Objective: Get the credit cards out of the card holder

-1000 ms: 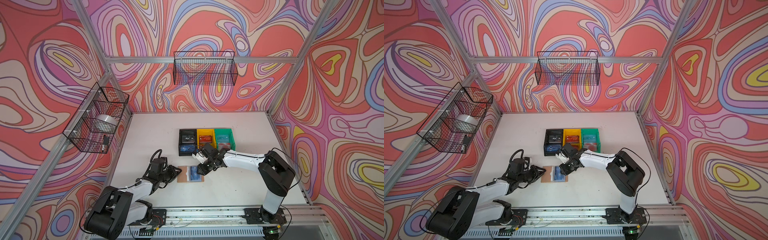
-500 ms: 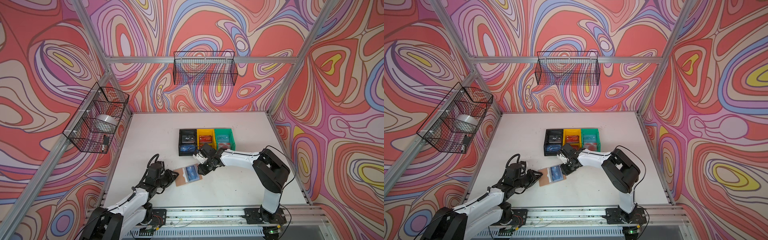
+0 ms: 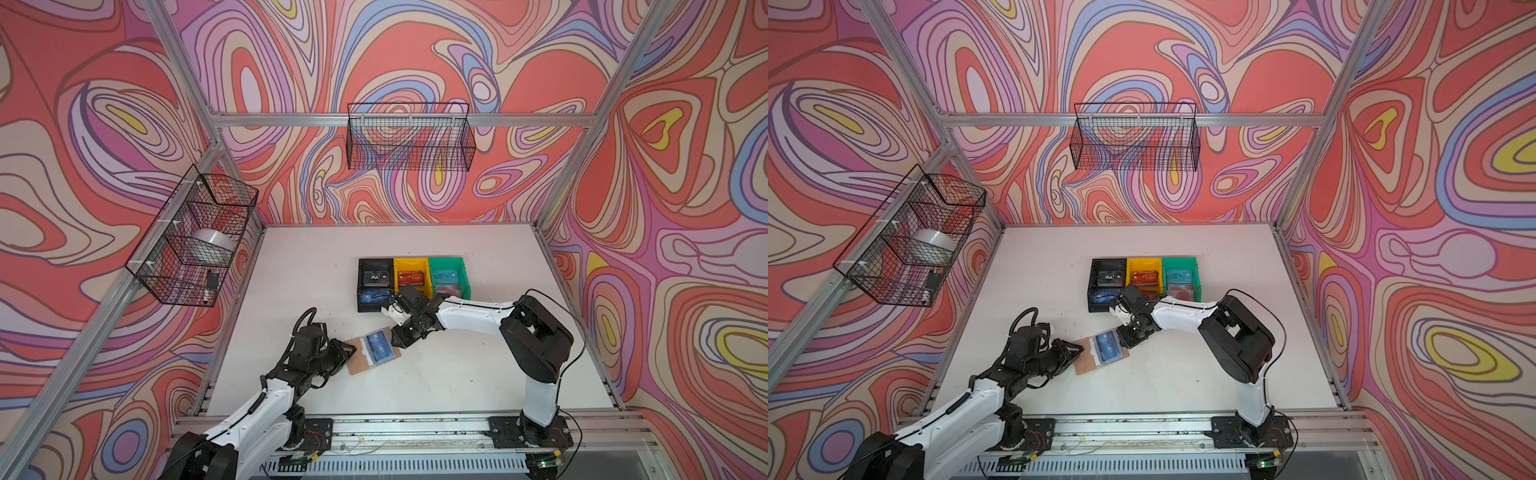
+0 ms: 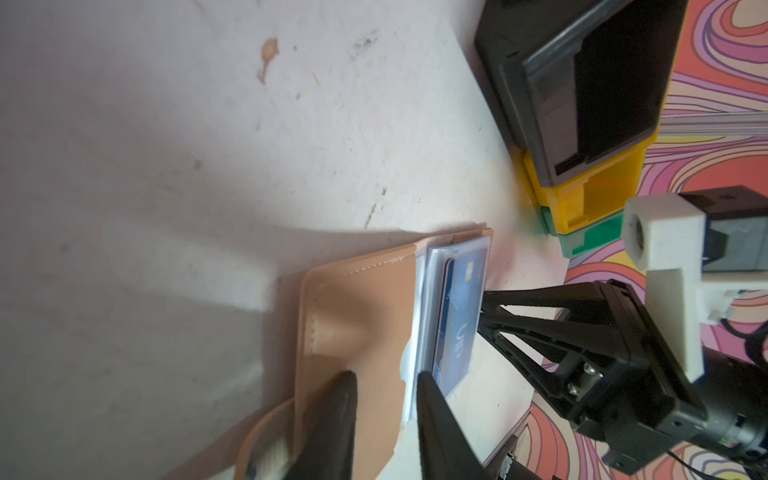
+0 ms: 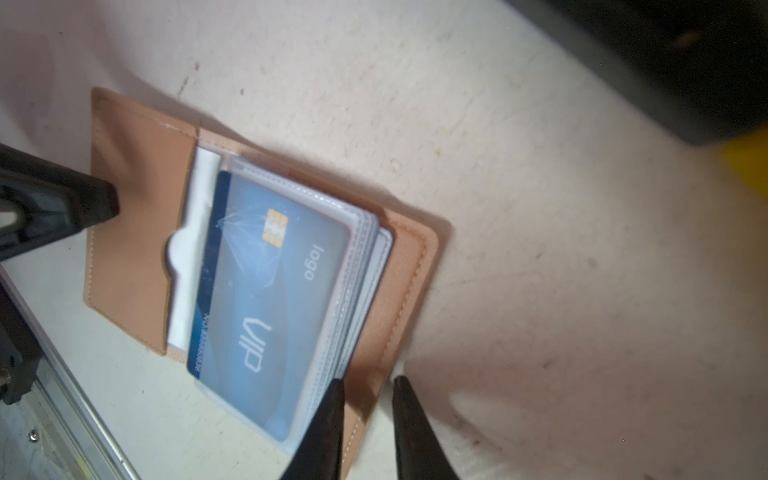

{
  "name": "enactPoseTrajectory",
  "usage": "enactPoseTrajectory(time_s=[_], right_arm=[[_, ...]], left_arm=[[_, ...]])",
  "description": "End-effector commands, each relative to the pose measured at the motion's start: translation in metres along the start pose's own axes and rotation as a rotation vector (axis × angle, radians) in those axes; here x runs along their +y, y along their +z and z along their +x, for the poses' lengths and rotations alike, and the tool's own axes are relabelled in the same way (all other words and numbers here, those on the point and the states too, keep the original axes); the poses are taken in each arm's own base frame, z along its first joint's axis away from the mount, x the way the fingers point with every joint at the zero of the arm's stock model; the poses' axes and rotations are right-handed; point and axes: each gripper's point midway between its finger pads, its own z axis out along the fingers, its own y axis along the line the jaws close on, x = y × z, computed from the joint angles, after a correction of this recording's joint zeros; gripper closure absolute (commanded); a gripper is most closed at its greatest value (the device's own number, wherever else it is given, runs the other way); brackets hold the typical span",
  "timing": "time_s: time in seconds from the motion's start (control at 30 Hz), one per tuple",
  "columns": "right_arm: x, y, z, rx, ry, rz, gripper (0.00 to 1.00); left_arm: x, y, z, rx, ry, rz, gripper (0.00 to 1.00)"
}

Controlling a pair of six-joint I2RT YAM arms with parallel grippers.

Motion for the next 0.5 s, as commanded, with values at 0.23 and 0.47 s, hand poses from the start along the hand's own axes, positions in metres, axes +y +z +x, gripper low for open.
enactPoseTrajectory(time_s=[0.23,0.47], right_arm=[[0.008,-0.018,-0.023,-0.063,-0.042,0.002,0.76],[0.009,-0.005,-0.025,-0.059,-0.034,-0.027,0.78]], left_arm=[[-0.025,0.001,-0.003,0.010,0.002,0.060,0.71],[-0.026,0.010,0.001,0.027,0.007,0.060,0.71]])
